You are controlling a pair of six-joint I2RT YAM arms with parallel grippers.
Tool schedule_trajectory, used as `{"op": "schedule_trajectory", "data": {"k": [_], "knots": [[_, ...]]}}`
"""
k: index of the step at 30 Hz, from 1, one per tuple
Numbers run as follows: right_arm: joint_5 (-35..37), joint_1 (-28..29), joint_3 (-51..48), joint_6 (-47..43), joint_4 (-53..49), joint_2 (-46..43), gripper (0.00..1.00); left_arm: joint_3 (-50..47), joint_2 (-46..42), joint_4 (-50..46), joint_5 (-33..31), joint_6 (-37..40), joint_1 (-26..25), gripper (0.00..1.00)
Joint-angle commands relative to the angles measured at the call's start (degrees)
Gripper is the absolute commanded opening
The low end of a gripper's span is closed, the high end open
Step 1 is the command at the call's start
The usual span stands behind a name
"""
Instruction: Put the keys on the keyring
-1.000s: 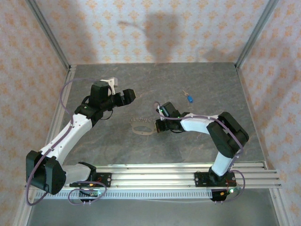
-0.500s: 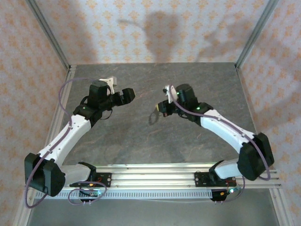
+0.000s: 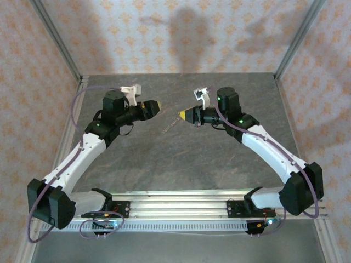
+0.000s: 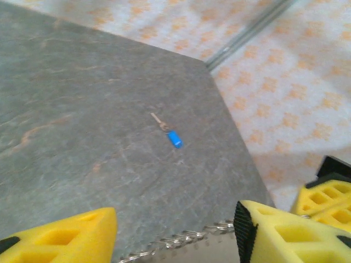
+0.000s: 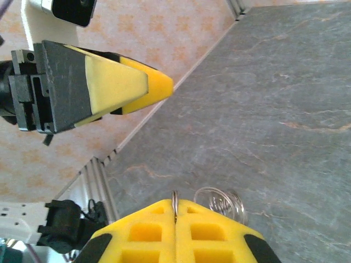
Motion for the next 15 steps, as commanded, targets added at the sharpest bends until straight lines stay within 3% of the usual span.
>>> {"op": "schedule_trajectory", "data": {"k": [1, 15], "knots": [[-5.3, -0.5, -0.3, 3.8, 6.5, 1.1, 0.0, 1.4, -0.3, 6.3, 5.9, -0.1, -1.1, 0.56], [-10.7, -4.1, -1.4, 10.7, 15.4, 3.8, 0.0, 1.9, 7.1, 20.0, 10.2, -6.4, -3.6, 0.42]]}}
